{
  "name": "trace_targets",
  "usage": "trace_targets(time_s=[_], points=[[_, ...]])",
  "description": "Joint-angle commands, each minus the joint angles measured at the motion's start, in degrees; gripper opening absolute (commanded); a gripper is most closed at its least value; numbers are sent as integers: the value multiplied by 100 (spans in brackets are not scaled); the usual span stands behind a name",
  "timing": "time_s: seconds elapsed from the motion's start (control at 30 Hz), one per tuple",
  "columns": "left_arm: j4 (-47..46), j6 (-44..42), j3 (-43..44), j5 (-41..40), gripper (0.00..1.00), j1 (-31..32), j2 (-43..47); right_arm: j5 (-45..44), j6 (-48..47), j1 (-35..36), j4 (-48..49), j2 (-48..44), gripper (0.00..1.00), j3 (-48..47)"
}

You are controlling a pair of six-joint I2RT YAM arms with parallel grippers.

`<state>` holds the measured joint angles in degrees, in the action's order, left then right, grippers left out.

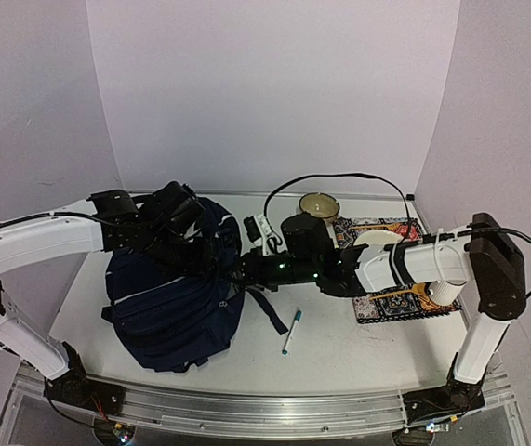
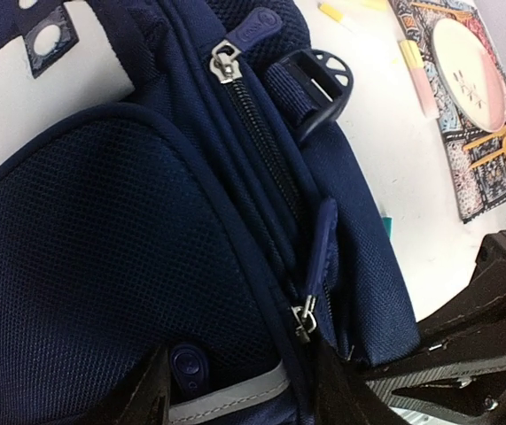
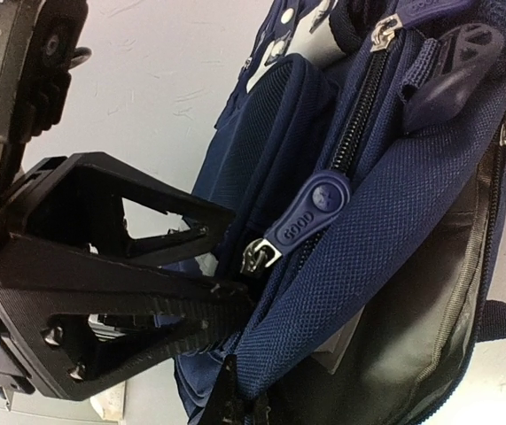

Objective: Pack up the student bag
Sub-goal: Pass from the right arm to the left

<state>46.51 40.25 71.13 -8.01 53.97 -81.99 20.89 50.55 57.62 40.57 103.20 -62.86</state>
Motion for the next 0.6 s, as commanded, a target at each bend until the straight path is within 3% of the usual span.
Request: trace_targets(time_s=[0.0,0.1,0.27,0.4,0.57], points=[[478,-247,294,-392,32,22,-126,-146,-238,11,810,-118,0,-506],[541,-385,472,-604,1,17,-7,-310,-378,-2,756,-209,0,-365],[634,-582,834,-792,0,-141,342,-685,-390,-85,708,-382,5,74],[654,-693,934,-596,0,-402,572,-797,-597,-117,633,-448,18,241],[641,-723,1021,-409,0,-458,567,-478,-1616,-115,723,-659,40,503]])
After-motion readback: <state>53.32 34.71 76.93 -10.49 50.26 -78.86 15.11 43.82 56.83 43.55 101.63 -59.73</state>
